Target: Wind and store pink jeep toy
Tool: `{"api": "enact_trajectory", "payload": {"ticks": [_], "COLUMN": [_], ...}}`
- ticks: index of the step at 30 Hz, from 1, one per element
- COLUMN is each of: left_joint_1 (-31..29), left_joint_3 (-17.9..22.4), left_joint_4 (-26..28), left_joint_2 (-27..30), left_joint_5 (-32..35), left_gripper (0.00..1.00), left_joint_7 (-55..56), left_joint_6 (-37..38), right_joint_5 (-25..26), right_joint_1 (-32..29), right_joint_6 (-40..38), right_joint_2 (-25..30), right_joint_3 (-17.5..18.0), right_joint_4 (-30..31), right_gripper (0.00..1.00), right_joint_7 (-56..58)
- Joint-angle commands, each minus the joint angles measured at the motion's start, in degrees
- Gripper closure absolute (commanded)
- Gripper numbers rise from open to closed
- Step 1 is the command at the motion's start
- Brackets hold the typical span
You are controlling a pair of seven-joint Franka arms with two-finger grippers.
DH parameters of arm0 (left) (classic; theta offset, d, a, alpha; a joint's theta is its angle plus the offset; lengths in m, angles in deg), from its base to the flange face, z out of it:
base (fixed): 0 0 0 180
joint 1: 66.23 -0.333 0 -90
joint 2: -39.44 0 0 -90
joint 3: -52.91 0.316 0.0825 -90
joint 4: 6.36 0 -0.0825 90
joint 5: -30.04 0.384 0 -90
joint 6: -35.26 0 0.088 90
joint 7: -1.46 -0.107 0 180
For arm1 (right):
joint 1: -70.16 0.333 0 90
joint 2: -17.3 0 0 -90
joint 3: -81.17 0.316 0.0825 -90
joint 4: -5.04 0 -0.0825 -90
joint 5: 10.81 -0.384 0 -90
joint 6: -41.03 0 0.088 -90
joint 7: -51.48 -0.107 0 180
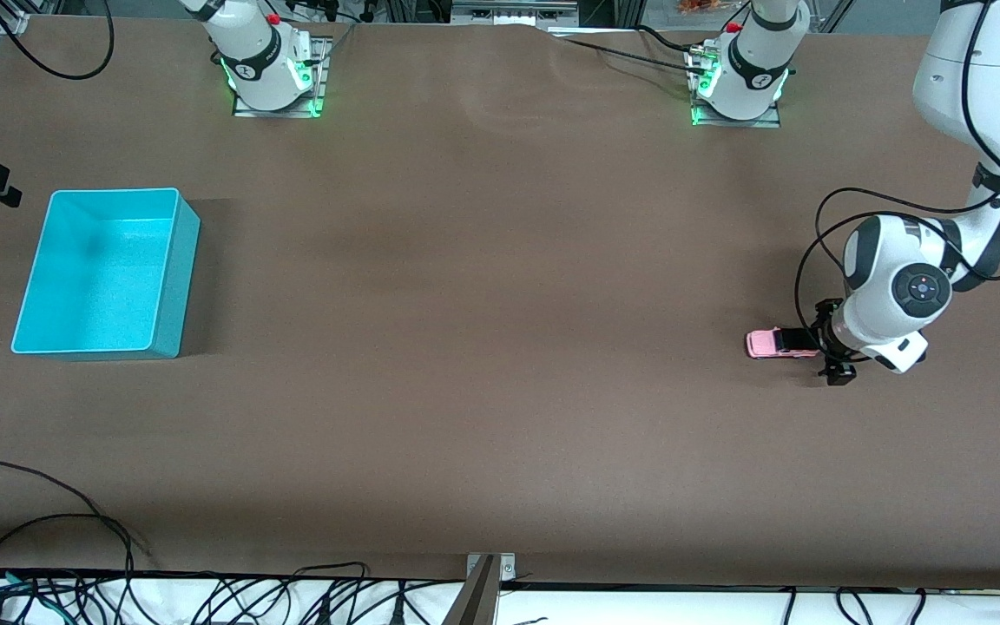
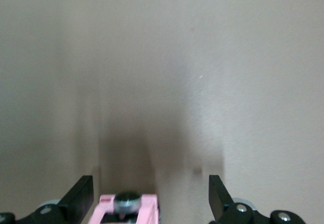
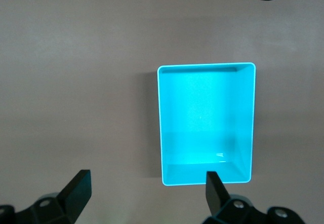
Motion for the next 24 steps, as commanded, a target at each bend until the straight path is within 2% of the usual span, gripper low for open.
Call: {"api": "enact_trajectory", "payload": {"ticks": [1, 7, 15, 24], "left_joint_1": [0.51, 0.42, 0.24, 0.07], "left_joint_3": [-1.88, -4.17, -6.28, -6.64], "left_joint_4": [-6.67, -11.76, -17.48, -23.46], "left_joint_2": [0.69, 2.09, 4.73, 8.68], "left_joint_5": [1.72, 1.02, -0.38, -5.83], "left_gripper": [0.00, 0.00, 0.00, 0.00], "left_joint_7": [-1.58, -3.33, -11.06, -31.79], "left_joint_6": [10.92, 18.40, 25.78, 33.08], "right_joint_5": [-0.89, -0.98, -0.98, -0.89], "right_joint_1": [-0.12, -0.12, -0.12, -0.12], "right_joint_6": [-0.65, -0.56, -0.47, -0.56], "right_joint_2": [-0.54, -0.54, -0.54, -0.54], "right_joint_3": [-0.28, -0.37, -0.37, -0.28], "right_joint_4": [-1.49, -1.49, -1.49, -1.49], "right_gripper": [0.00, 0.00, 0.00, 0.00], "right_joint_7": [0.85, 0.85, 0.76, 0.76]}}
